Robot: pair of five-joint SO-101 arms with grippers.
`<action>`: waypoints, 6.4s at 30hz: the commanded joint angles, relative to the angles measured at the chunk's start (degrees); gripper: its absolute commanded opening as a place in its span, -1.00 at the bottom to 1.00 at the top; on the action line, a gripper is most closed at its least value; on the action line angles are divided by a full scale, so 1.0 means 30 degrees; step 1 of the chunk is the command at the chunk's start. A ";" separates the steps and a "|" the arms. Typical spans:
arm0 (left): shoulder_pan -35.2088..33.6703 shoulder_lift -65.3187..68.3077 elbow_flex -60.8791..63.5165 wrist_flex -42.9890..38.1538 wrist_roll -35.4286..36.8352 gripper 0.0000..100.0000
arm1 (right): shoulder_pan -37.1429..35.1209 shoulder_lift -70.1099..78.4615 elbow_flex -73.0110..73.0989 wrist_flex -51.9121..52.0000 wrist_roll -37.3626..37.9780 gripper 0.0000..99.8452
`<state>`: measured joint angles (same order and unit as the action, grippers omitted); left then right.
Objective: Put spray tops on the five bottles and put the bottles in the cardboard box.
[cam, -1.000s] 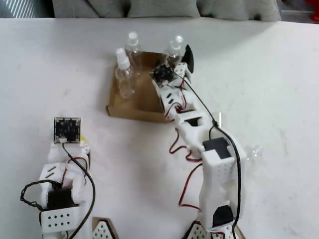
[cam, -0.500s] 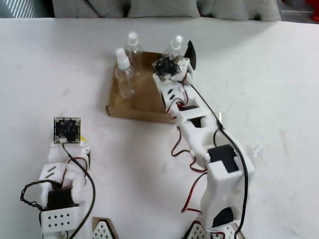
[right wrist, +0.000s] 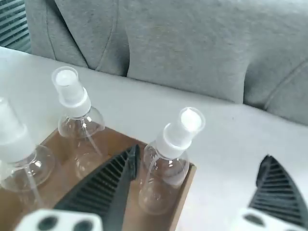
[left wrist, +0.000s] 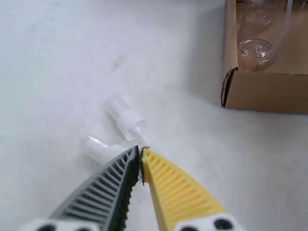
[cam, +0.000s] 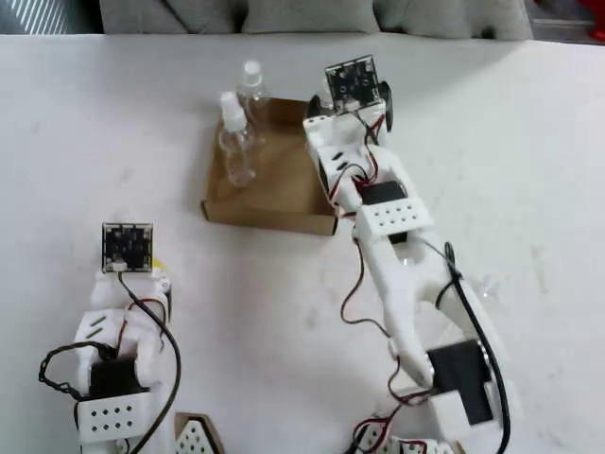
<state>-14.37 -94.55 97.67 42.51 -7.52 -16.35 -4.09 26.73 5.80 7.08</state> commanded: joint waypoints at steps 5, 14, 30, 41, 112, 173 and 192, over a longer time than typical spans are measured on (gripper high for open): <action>0.0161 -0.0132 -0.0117 -0.0352 -0.0147 -0.95 | 0.0278 -0.6432 -0.0205 1.1179 -0.2549 -0.31; 0.0161 -0.0132 -0.0117 -0.0352 -0.0147 -0.95 | 0.3502 -1.2322 -0.0234 2.1377 -0.3370 -0.31; 0.0190 -0.0132 -0.0117 -0.0264 -0.0147 -0.95 | 0.9773 -1.4198 0.4396 2.9495 0.2725 -0.73; 0.0161 -0.0132 -0.0117 -0.0234 -0.0147 -0.95 | 0.9714 -1.4198 0.6271 2.4015 0.3282 -0.97; 0.0132 -0.0132 -0.0117 -0.0234 -0.0147 -0.95 | 0.4791 0.0601 -0.3370 2.7004 2.8073 -0.38; 0.0161 -0.0132 -0.0117 -0.0205 -0.0147 -0.95 | 1.2762 -0.1040 0.3546 1.8154 0.2081 -0.96; 0.0132 -0.0132 -0.0117 -0.0205 -0.0147 -0.95 | 1.1033 0.5641 -0.5919 1.7656 -0.1289 -0.96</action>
<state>-14.37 -94.55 97.67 42.51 -7.52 18.99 11.47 16.70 57.14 5.58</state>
